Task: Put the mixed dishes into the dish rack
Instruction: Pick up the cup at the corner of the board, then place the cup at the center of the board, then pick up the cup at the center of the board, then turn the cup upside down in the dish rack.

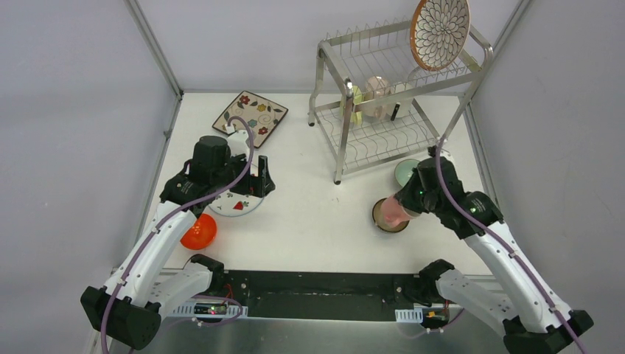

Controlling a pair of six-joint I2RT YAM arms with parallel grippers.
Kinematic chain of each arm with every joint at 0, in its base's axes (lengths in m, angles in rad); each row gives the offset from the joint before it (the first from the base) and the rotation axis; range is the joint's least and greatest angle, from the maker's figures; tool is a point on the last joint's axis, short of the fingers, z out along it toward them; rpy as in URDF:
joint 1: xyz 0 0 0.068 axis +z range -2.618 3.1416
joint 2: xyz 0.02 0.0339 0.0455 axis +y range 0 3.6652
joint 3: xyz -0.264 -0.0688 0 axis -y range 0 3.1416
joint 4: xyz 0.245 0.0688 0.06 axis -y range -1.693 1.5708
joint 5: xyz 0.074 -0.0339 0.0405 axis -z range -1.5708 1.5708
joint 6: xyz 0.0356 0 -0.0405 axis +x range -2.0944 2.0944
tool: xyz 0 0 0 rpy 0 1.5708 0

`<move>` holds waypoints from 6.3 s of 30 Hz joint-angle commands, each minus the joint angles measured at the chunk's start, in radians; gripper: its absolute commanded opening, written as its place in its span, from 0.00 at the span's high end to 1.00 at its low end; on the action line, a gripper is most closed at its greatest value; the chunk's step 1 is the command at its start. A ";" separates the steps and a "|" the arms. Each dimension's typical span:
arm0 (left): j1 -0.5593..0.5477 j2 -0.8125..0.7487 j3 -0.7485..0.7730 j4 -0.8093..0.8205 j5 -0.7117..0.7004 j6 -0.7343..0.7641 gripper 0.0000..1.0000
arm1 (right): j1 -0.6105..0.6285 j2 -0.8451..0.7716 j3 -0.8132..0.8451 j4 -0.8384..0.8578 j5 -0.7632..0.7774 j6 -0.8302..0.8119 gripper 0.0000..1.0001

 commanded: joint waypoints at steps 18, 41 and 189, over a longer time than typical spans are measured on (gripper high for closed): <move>-0.001 0.043 0.016 -0.040 -0.090 -0.020 0.10 | 0.613 0.516 0.176 0.382 0.209 -0.137 1.00; 0.003 0.085 0.015 -0.001 0.118 -0.151 0.13 | 0.682 0.498 0.135 0.461 0.175 -0.116 0.44; 0.027 0.100 -0.525 1.828 0.579 -1.186 1.00 | 0.631 0.326 -0.422 1.832 -0.074 0.517 0.64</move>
